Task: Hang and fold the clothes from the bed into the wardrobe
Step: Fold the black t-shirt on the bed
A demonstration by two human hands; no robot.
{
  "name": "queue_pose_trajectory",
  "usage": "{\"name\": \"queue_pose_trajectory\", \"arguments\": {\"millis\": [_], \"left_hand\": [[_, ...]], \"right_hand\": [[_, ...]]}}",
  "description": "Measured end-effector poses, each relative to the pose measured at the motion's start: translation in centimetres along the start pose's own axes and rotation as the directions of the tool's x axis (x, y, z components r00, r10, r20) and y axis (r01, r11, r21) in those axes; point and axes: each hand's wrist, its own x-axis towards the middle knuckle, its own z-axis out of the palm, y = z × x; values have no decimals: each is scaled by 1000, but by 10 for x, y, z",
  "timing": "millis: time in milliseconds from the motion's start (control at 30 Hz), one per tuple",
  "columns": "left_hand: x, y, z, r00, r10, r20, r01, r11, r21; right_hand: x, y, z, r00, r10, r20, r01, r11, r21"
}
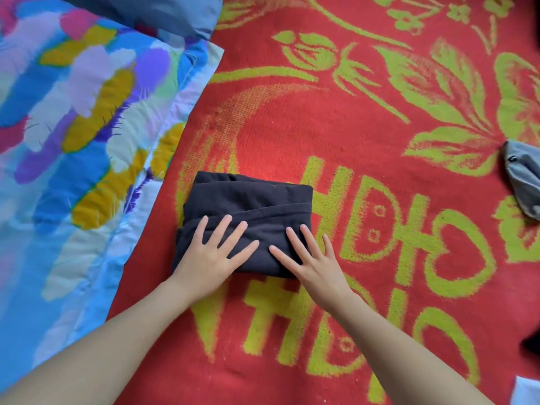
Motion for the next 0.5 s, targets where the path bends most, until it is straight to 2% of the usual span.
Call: {"name": "queue_pose_trajectory", "arguments": {"millis": [100, 200, 267, 367, 500], "left_hand": [[17, -19, -27, 943, 192, -271, -197, 980, 10], [33, -45, -38, 915, 202, -350, -196, 979, 51], [19, -55, -17, 958, 137, -252, -117, 989, 93], [-12, -44, 18, 1000, -5, -9, 5, 999, 53], [-19, -24, 24, 996, -58, 73, 53, 996, 69]], "right_hand": [[-3, 3, 4, 997, -44, -62, 44, 999, -3], [-8, 6, 8, 997, 2, -75, -3, 1000, -6], [-9, 8, 10, 998, 12, -60, -13, 1000, -20], [-1, 8, 11, 995, -48, -88, 45, 999, -29], [13, 16, 10, 977, -144, -156, 136, 989, -59]]}}
